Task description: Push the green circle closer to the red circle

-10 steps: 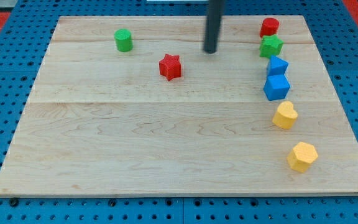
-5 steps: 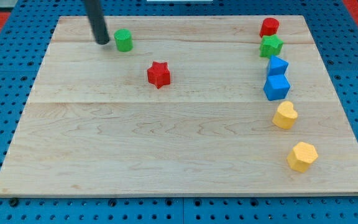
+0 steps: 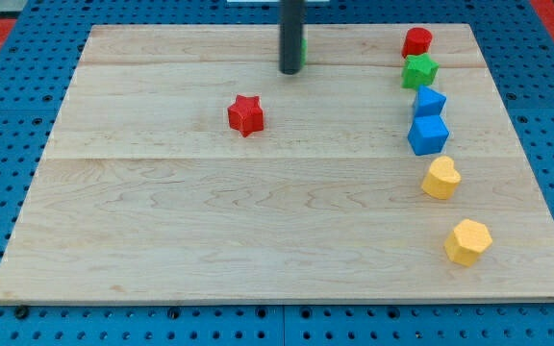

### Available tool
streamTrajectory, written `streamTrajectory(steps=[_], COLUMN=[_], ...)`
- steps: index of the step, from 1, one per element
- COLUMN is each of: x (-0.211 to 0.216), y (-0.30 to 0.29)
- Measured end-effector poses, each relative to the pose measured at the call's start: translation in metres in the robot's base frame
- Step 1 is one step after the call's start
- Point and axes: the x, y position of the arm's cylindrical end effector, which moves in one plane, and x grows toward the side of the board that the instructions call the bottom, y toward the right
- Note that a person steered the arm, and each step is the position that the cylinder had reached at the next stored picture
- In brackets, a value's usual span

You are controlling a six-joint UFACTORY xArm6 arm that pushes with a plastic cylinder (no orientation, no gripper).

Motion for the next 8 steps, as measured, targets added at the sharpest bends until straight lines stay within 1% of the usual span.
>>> streamTrajectory(steps=[1,2,3,4,5,6,7,8], x=[-0.009,-0.028,-0.035,-0.047,-0.064,-0.073,-0.073,-0.09], y=[-0.03,0.009,0.085,0.134,0.144,0.106,0.137,0.157])
